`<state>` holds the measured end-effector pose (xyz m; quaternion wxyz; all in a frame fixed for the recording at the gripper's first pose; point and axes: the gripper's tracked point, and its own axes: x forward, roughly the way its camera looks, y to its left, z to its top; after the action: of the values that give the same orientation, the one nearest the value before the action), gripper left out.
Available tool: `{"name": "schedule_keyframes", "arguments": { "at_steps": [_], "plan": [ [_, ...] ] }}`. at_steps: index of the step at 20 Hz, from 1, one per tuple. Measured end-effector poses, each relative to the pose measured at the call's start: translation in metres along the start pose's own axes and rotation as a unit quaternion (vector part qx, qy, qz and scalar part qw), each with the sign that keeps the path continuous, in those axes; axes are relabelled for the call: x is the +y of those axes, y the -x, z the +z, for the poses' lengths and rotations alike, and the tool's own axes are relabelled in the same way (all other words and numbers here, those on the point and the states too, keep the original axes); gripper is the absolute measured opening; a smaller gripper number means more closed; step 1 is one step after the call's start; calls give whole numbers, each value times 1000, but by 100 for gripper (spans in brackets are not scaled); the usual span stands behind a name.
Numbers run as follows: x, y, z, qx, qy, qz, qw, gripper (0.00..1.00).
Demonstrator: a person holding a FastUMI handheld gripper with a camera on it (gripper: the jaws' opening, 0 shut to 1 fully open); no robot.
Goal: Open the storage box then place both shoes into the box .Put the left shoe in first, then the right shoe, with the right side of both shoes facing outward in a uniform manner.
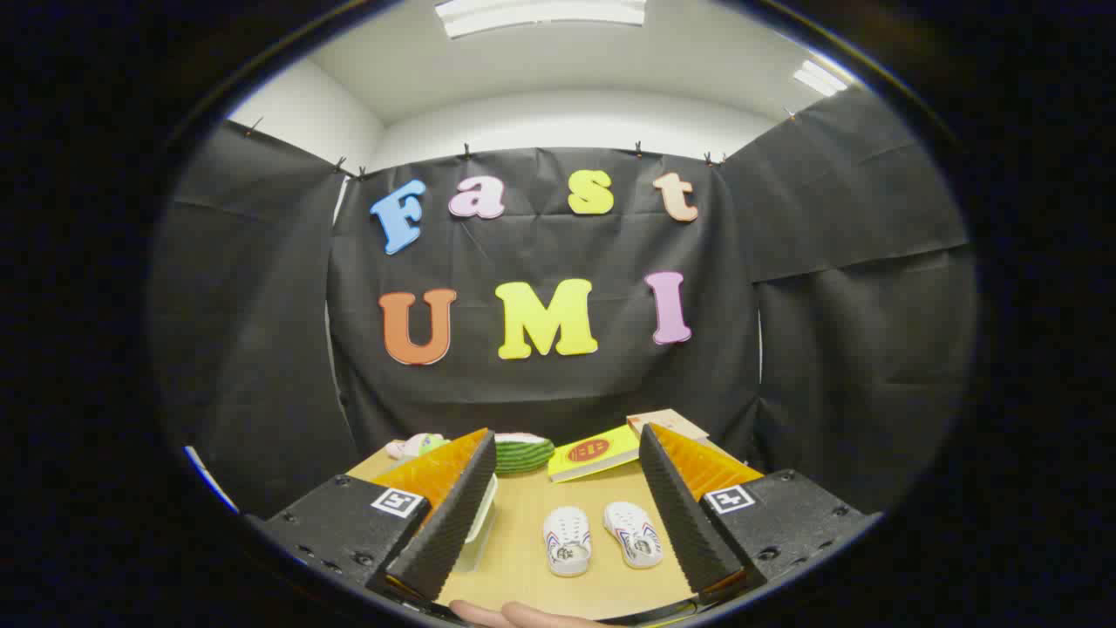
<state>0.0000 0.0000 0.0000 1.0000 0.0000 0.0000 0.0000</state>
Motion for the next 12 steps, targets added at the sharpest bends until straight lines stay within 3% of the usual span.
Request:
{"name": "schedule_keyframes", "arguments": {
  "at_steps": [12],
  "plan": [
    [3,-22,-11,6,-2,12,1000,100]
  ]
}}
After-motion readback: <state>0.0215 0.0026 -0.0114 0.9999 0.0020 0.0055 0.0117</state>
